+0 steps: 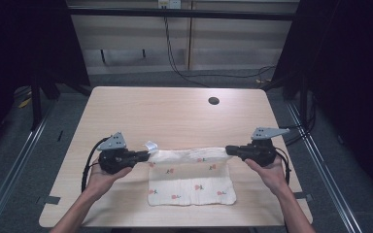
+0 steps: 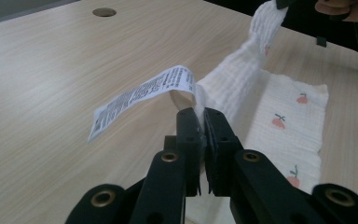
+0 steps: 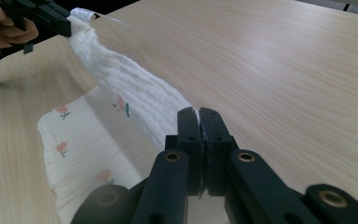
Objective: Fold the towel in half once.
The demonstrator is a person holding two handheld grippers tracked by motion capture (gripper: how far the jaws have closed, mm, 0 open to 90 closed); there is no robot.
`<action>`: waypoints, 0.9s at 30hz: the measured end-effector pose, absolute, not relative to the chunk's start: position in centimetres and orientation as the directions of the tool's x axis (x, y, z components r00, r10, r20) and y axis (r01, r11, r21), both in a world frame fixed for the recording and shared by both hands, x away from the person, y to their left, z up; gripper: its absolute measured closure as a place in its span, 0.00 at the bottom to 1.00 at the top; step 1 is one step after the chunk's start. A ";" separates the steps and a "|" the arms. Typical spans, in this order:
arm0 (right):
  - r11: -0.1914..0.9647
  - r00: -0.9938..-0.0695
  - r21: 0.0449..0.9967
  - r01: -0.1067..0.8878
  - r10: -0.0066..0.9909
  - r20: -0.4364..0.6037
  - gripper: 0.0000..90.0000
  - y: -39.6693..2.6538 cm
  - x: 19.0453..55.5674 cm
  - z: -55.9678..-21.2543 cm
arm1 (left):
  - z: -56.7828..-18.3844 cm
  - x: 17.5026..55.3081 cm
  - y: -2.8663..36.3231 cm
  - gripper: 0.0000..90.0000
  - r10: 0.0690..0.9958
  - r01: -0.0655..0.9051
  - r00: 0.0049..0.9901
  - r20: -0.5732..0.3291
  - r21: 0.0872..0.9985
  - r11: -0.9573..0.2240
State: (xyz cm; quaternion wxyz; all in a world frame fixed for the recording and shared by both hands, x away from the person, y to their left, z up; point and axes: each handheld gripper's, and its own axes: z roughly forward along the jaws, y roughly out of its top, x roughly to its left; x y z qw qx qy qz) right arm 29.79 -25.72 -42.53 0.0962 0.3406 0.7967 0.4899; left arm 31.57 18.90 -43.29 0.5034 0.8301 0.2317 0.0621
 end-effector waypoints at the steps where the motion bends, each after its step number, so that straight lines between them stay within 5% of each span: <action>1: 0.296 -0.750 0.844 0.447 0.638 0.174 0.98 -25.6 29.6 -42.5 | -43.2 31.5 18.9 0.95 0.442 0.317 0.888 -0.129 0.867 -0.385; 27: 0.360 -0.743 0.763 0.537 0.630 0.226 0.98 -26.0 25.8 -46.3 | -47.1 28.3 17.8 0.95 0.368 0.348 0.915 -0.164 0.781 -0.519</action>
